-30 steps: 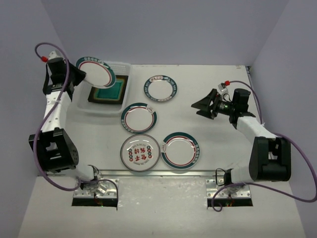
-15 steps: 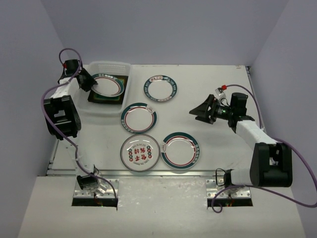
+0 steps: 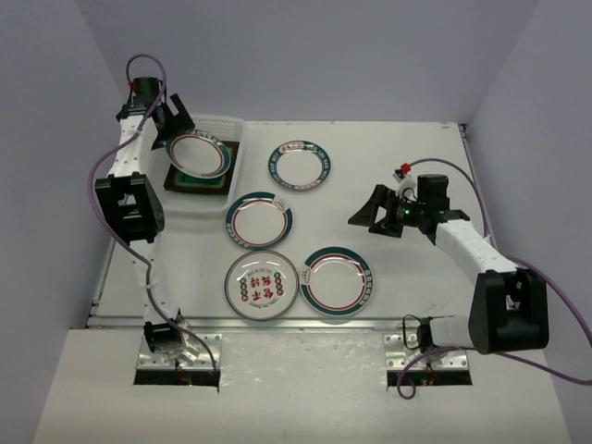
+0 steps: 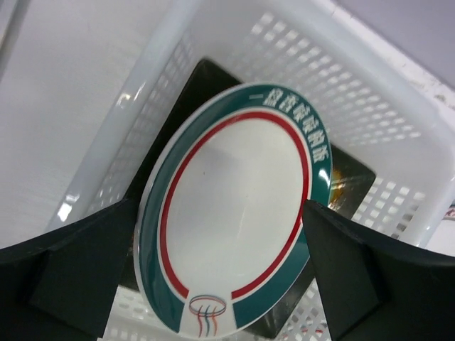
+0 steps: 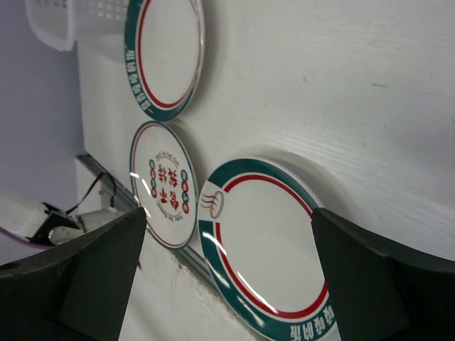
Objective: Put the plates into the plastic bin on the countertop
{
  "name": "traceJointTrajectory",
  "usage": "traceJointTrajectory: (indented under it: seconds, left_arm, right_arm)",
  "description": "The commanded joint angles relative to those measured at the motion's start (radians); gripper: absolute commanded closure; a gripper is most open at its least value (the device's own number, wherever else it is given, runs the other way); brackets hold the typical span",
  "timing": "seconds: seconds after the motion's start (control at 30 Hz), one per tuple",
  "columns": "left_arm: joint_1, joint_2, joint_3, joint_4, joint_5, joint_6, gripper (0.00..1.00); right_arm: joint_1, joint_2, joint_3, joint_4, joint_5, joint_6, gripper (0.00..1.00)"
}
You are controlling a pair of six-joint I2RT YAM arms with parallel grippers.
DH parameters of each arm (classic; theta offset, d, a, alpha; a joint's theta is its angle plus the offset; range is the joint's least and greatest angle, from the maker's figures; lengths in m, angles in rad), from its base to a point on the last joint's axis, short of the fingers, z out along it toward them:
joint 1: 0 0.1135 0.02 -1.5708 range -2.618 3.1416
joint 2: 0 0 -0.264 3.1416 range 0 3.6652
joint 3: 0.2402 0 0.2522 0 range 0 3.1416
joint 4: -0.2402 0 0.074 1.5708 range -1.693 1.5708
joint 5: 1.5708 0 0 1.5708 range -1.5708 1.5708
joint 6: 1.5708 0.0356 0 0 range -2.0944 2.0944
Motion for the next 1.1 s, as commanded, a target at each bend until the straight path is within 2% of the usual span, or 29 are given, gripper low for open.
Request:
traceJointTrajectory:
  seconds: [0.0, 0.2, 0.3, 0.37, 0.43, 0.5, 0.53, 0.6, 0.67, 0.7, 0.73, 0.77, 0.8, 0.9, 0.97, 1.0, 1.07]
  left_arm:
    - [-0.017, 0.092, 0.172, -0.164, -0.063, 0.102, 0.0]
    - [-0.062, 0.022, 0.136, -0.164, -0.234, 0.116, 0.0]
    - [-0.073, -0.077, 0.132, -0.173, -0.312, 0.09, 0.0]
    - [-0.088, -0.143, 0.115, -0.174, -0.34, 0.061, 0.0]
    - [-0.13, -0.292, 0.031, -0.145, -0.39, -0.005, 0.0]
    - [-0.135, -0.437, -0.056, -0.092, -0.309, -0.08, 0.0]
    - [-0.121, -0.525, -0.15, -0.025, -0.214, -0.1, 0.0]
    - [-0.086, -0.749, -0.436, 0.197, 0.027, -0.152, 0.0]
    - [-0.048, -0.908, -0.653, 0.372, 0.158, -0.222, 0.0]
    - [-0.022, -1.006, -0.801, 0.489, 0.233, -0.242, 0.0]
    - [-0.011, -1.035, -0.884, 0.544, 0.251, -0.273, 0.0]
    - [-0.009, -1.066, -0.901, 0.555, 0.26, -0.294, 0.0]
    - [-0.007, -1.108, -0.959, 0.589, 0.278, -0.304, 0.0]
    - [-0.006, -1.133, -1.023, 0.611, 0.339, -0.28, 0.0]
    - [-0.006, -1.126, -1.047, 0.604, 0.391, -0.263, 0.0]
    - [-0.005, -1.124, -1.067, 0.616, 0.435, -0.259, 0.0]
    - [-0.013, -1.114, -1.106, 0.645, 0.487, -0.275, 0.0]
  right_arm:
    - [0.022, -0.059, 0.038, -0.136, 0.169, -0.106, 0.01]
    - [0.025, -0.099, 0.042, -0.234, 0.266, -0.144, 0.01]
    - [0.035, -0.158, -0.034, -0.234, 0.347, -0.141, 0.01]
    - [0.035, -0.173, -0.078, -0.218, 0.343, -0.135, 0.01]
    - [0.035, -0.171, -0.143, -0.169, 0.27, -0.133, 0.01]
    - [0.04, -0.148, -0.178, -0.151, 0.215, -0.125, 0.01]
    - [0.048, -0.134, -0.2, -0.139, 0.208, -0.122, 0.01]
    - [0.071, -0.121, -0.227, -0.111, 0.214, -0.113, 0.03]
    - [0.078, -0.104, -0.265, -0.085, 0.201, -0.096, 0.08]
    - [0.081, -0.084, -0.279, -0.054, 0.178, -0.089, 0.15]
    - [0.084, -0.071, -0.29, -0.048, 0.174, -0.08, 0.21]
    - [0.085, -0.055, -0.298, -0.042, 0.175, -0.075, 0.22]
    - [0.087, -0.03, -0.305, -0.027, 0.174, -0.072, 0.3]
    - [0.087, -0.005, -0.327, 0.006, 0.168, -0.068, 0.65]
    - [0.087, -0.009, -0.332, 0.012, 0.188, -0.063, 0.93]
    - [0.087, -0.014, -0.332, 0.011, 0.206, -0.065, 0.99]
    - [0.087, -0.046, -0.321, -0.008, 0.247, -0.065, 1.0]
